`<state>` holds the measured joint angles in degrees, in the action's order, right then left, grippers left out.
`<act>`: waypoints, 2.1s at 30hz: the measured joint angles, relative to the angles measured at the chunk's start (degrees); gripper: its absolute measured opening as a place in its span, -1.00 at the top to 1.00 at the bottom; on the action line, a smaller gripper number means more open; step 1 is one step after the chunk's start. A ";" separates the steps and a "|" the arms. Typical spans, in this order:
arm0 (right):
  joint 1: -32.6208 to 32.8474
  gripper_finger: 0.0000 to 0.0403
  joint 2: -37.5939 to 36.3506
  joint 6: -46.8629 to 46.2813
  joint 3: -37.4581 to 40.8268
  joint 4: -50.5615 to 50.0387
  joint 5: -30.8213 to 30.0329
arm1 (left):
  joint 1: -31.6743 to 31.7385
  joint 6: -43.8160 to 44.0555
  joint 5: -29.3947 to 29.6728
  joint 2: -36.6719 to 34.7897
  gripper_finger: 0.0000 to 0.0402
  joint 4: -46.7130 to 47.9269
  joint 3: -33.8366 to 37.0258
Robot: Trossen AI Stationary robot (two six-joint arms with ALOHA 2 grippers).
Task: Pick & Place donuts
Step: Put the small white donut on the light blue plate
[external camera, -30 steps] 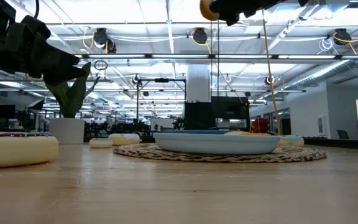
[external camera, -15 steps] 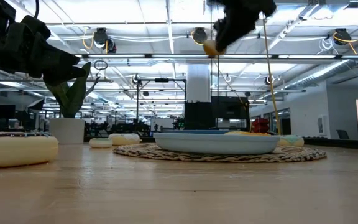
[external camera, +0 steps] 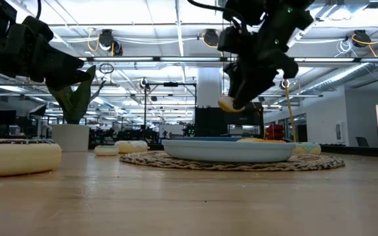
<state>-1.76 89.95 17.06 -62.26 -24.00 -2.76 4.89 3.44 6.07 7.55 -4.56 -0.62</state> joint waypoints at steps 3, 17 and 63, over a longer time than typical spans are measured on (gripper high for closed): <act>0.00 0.37 -0.02 -0.47 2.65 4.86 0.00 | 0.00 0.00 -0.02 0.00 -0.54 0.01 0.00; 0.26 0.37 -0.05 -5.26 10.12 13.83 4.41 | 0.01 -0.02 0.00 0.00 -0.54 0.02 -0.01; 2.25 0.37 2.03 -5.46 12.54 20.18 4.26 | 0.00 0.00 0.00 0.00 -0.55 0.00 0.00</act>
<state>0.49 91.98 11.60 -49.72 -3.82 1.50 4.89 3.44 6.07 7.55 -4.56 -0.62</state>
